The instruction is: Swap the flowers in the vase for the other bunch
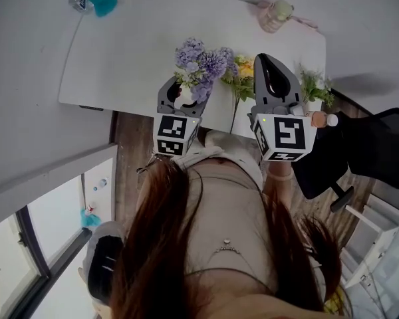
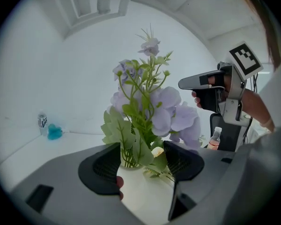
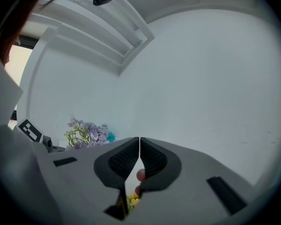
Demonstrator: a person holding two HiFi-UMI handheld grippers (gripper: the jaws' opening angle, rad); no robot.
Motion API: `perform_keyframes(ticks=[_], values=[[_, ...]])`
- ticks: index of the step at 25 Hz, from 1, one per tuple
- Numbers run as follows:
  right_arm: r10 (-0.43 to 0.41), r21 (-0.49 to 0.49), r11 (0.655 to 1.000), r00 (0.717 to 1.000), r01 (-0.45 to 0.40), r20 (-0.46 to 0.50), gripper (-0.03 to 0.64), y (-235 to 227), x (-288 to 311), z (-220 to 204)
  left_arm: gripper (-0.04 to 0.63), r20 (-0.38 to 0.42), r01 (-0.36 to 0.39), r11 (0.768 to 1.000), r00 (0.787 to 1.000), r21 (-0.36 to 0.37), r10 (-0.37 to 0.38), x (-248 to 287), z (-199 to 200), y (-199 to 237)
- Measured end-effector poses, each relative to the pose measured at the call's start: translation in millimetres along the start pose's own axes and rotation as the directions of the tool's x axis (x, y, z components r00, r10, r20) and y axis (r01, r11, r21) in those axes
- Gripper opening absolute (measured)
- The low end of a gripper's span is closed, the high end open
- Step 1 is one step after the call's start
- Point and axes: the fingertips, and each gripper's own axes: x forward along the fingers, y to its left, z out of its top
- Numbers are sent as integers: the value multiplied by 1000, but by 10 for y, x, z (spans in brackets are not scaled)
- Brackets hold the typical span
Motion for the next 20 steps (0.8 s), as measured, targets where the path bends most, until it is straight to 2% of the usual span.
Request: perform_keyframes(ticks=[6, 12, 15, 17, 20], values=[[5, -12, 1000, 1000, -5, 5, 28, -115, 9, -1, 279, 17, -67, 998, 998, 0, 67, 93, 3, 60], [-3, -9, 1000, 1000, 3, 1, 28, -237, -4, -43, 275, 18, -99, 995, 995, -6, 99, 156, -2, 79], [-9, -5, 1000, 1000, 9, -1, 28, -266, -7, -60, 244, 18, -107, 994, 994, -4, 107, 158, 8, 91], [-13, -1, 1000, 1000, 13, -1, 28, -276, -5, -71, 185, 19, -121, 993, 992, 1, 121, 147, 13, 117], [-20, 7, 1000, 1000, 20, 1, 28, -285, 0, -74, 139, 12, -131, 991, 991, 11, 130, 135, 8, 149]])
